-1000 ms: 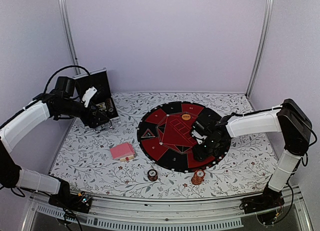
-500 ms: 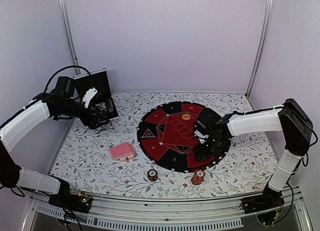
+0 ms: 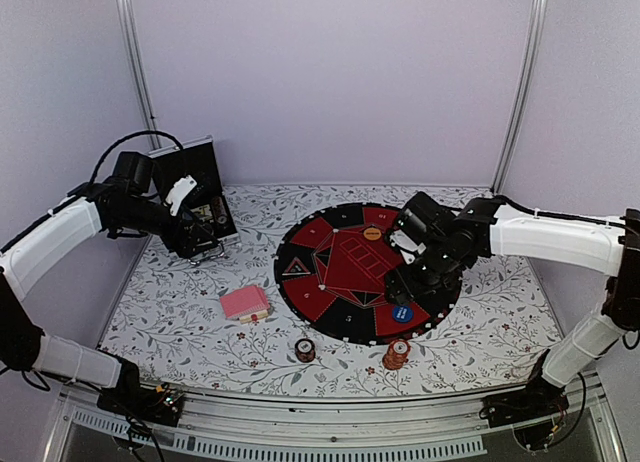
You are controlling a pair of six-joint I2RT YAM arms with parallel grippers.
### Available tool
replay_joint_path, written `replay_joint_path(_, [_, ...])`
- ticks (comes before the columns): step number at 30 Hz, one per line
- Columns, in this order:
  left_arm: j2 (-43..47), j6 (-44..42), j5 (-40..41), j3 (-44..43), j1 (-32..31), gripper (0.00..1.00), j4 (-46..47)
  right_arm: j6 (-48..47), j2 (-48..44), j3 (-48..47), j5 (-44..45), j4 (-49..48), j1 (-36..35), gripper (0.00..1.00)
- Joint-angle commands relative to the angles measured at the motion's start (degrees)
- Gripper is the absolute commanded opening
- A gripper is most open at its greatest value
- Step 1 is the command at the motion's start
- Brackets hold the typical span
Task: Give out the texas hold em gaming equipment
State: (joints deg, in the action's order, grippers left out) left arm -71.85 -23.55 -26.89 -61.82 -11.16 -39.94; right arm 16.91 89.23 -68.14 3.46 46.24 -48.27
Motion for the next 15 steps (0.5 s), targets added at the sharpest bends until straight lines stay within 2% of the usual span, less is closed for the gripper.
replay_joint_path(1, [-0.7, -0.4, 0.0, -1.5, -0.7, 1.00, -1.0, 3.6, -4.7, 2.2, -2.8, 7.1, -3.9, 0.84])
replay_joint_path(7, [-1.7, 0.1, -0.2, -1.2, -0.6, 1.00, -1.1, 6.7, -7.8, 3.9, -6.8, 9.4, -9.5, 0.90])
replay_joint_path(12, [-1.5, 0.0, 0.1, -1.3, -0.6, 1.00, -1.4, 7.6, -6.2, 5.2, -7.8, 8.3, -12.2, 0.90])
replay_joint_path(15, [-1.3, 0.0, 0.0, -1.4, -0.6, 1.00, -1.7, 7.9, -4.8, 5.8, -8.0, 7.1, -12.7, 0.87])
